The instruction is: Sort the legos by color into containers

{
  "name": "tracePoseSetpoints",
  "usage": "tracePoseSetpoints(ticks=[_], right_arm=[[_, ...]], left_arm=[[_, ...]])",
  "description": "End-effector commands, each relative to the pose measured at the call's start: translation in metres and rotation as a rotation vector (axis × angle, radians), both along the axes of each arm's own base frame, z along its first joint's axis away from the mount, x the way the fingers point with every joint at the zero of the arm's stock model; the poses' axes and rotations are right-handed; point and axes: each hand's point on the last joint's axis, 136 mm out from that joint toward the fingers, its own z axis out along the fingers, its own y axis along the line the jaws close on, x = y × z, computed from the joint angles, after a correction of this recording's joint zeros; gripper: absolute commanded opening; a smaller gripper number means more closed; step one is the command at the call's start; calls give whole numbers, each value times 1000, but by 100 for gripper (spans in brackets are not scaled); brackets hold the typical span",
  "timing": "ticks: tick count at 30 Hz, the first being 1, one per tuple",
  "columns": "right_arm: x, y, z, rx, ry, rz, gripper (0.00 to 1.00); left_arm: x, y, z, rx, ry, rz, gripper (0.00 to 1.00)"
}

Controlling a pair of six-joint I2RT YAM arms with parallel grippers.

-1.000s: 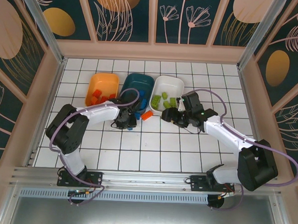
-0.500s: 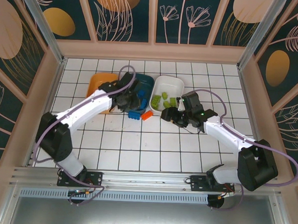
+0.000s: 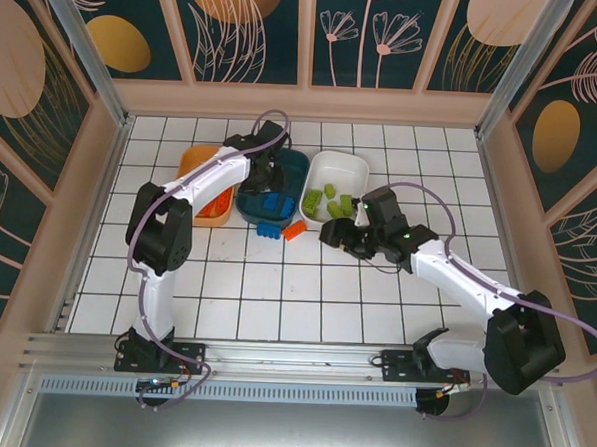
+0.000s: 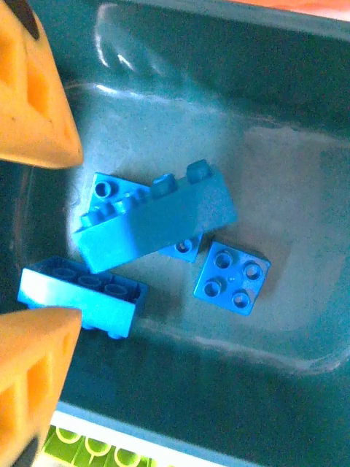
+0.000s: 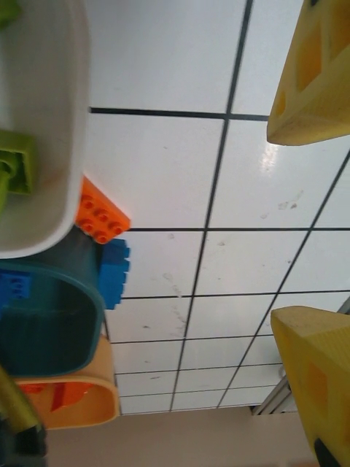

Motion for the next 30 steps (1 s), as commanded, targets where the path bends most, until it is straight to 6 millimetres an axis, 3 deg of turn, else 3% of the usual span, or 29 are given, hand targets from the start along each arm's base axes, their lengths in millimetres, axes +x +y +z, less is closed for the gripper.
tracePoseSetpoints(ticks=[1,6,10,17,20,23,30], right_arm=[[-8,12,-14,2,55,5,60],[-6,38,-22,62,100,-23,55],[4,48,-36,88,177,-145,50],[35,54,-50,122,209,-374,50],[49,62,-42,196,163,-423,37],[56,69,-50,182,166,-448,14],[65,88,-71,155,166,-472,0]], left_arm=[[-10,6,36,-20,-51,4,58],[-36,20,59,-56,-73,34,59],[-62,34,79,-76,-92,45,60],[-105,50,82,-115,-84,29,61],[-119,54,79,-123,-75,7,60],[-130,57,75,-127,-67,-19,60],[-151,66,73,-117,-73,-84,60]])
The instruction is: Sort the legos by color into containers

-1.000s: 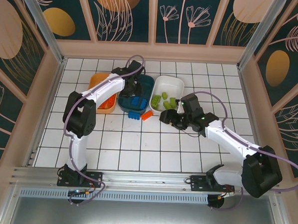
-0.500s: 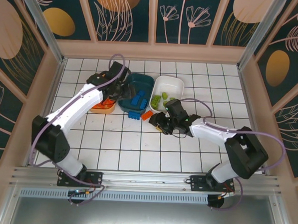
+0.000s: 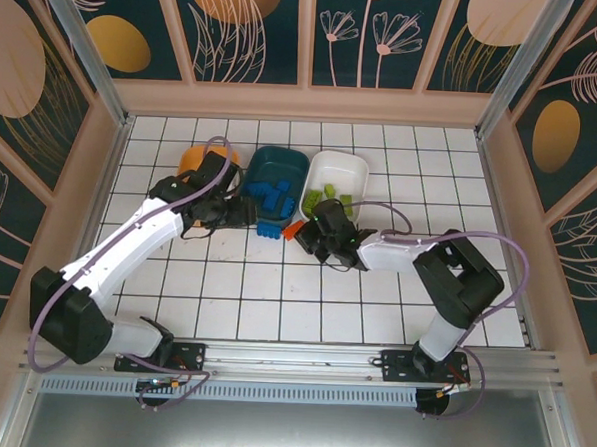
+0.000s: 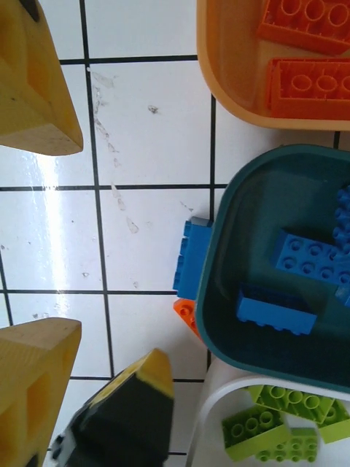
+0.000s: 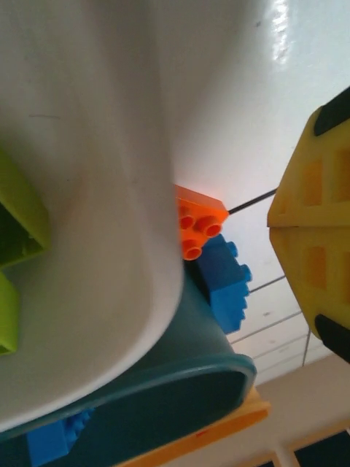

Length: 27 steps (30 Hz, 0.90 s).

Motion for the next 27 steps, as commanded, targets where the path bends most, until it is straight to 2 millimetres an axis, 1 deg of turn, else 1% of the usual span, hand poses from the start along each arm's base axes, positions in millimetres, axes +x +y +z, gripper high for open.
tracePoseSetpoints(ticks=[1,3,8,13,17,19,23,27], right_arm=[[18,13,6,10,-53,-52,0],[23,14,4,-11,-56,-68,0],[28,17,-2,-19,-36,-87,0],[26,8,-24,-71,20,-99,0],[23,0,-44,-168,79,-63,0],[19,-2,-51,-223,112,-35,0],[6,-9,-54,-287,146,0,0],[-8,-22,-44,-344,160,33,0]], left_arm=[[-15,6,-2,14,4,-55,60],[-21,10,-5,22,10,-65,60],[-33,14,-15,26,30,-88,60],[-35,16,-20,30,27,-95,60],[-32,16,-19,29,18,-87,60],[-30,15,-18,26,10,-82,60],[-29,16,-19,27,10,-79,60],[-27,13,-20,14,7,-77,60]])
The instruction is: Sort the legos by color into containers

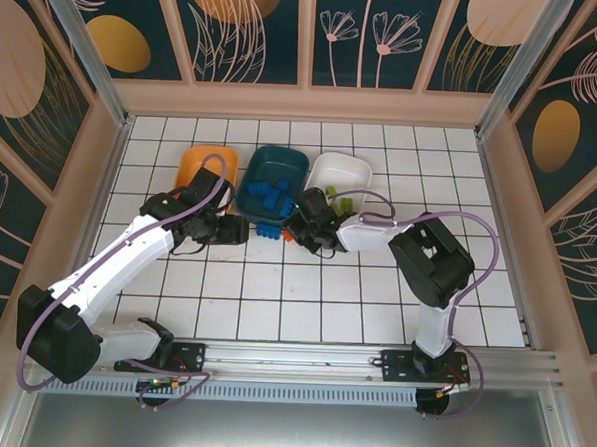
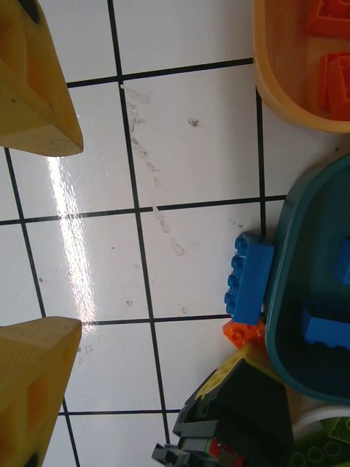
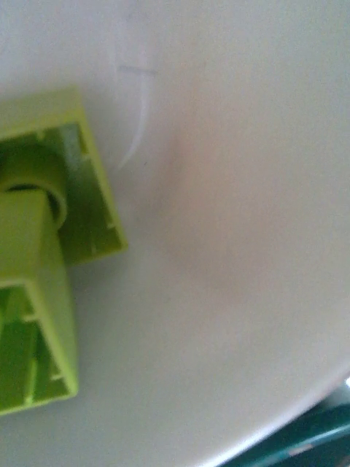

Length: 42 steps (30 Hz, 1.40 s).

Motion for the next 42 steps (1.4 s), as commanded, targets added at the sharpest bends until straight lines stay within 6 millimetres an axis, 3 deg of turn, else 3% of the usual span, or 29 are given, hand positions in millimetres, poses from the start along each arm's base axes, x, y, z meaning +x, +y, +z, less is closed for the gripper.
tracePoseSetpoints(ticks=[1,9,12,13,15,17,24,32,33,42], right_arm=[[-36,-35,-17,-187,112,53,0],[-89,-50,8,-293,178,284,0],[-99,-53,27,-312,148,335,0],[-98,-48,37,-302,116,352,3],[-98,-47,51,-314,93,349,25],[-99,-47,56,-340,97,339,36],[-91,-48,30,-385,163,248,59],[-65,-48,2,-442,194,195,61],[-62,-47,-1,-448,199,196,61],[-60,-48,-32,-485,261,218,57]], left_arm=[[4,-1,0,-13,-19,-1,60],[11,-12,-5,-56,-21,-5,59],[12,-14,-7,-70,-19,-3,60],[13,-15,-7,-75,-20,-4,60],[12,-16,-8,-78,-18,-4,62],[12,-15,-8,-76,-18,-4,62],[10,-14,-9,-69,-15,-9,63],[1,-6,-8,-55,-17,-10,63],[-4,-4,-16,-46,1,-11,63],[-20,10,-26,-19,12,0,63]])
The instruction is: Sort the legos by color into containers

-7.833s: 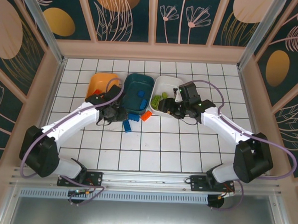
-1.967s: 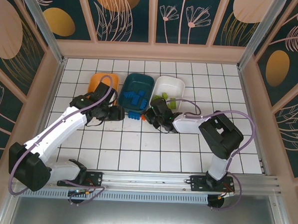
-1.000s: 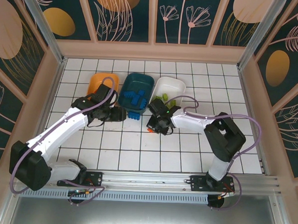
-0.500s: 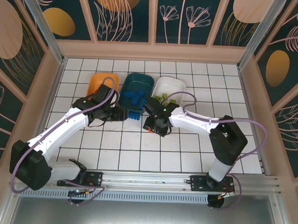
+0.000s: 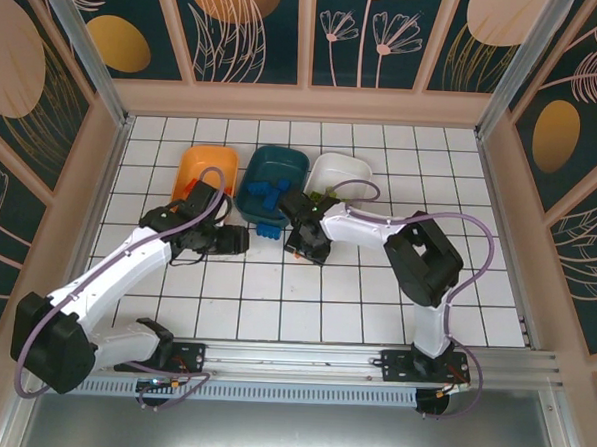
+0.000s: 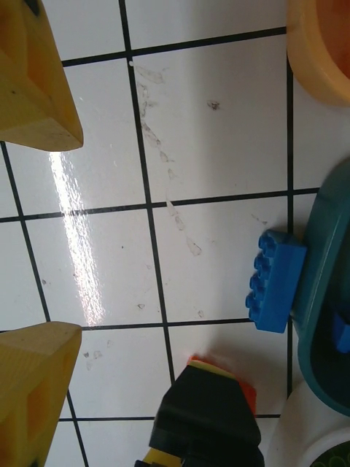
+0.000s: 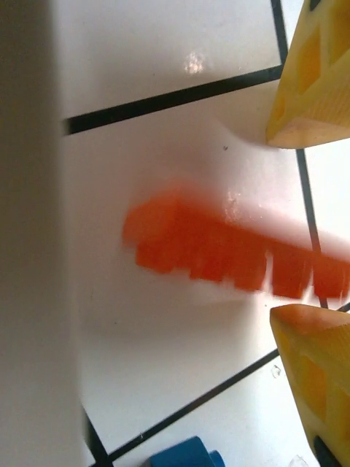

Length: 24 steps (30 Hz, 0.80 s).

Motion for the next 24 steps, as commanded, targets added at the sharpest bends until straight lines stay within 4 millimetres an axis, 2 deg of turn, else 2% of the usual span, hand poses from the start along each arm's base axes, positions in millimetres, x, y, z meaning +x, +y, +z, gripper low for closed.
tracePoseSetpoints(ticks=[1,5,9,14,19,24], right_arm=[[-2,-16,-23,-82,44,-5,55],[-2,-14,-27,-93,51,10,42],[-2,-11,-20,-94,34,35,24],[-3,-10,-8,-98,0,71,13],[-8,-2,14,-76,-26,117,15],[-23,18,34,-19,-40,186,16]], left_arm=[[-7,11,-5,29,5,7,63],[-9,15,-5,43,0,7,63],[-8,17,-1,52,-14,7,63],[-6,18,-2,63,-14,4,63],[-3,18,-1,72,-20,0,63],[3,19,2,94,-31,-2,64]])
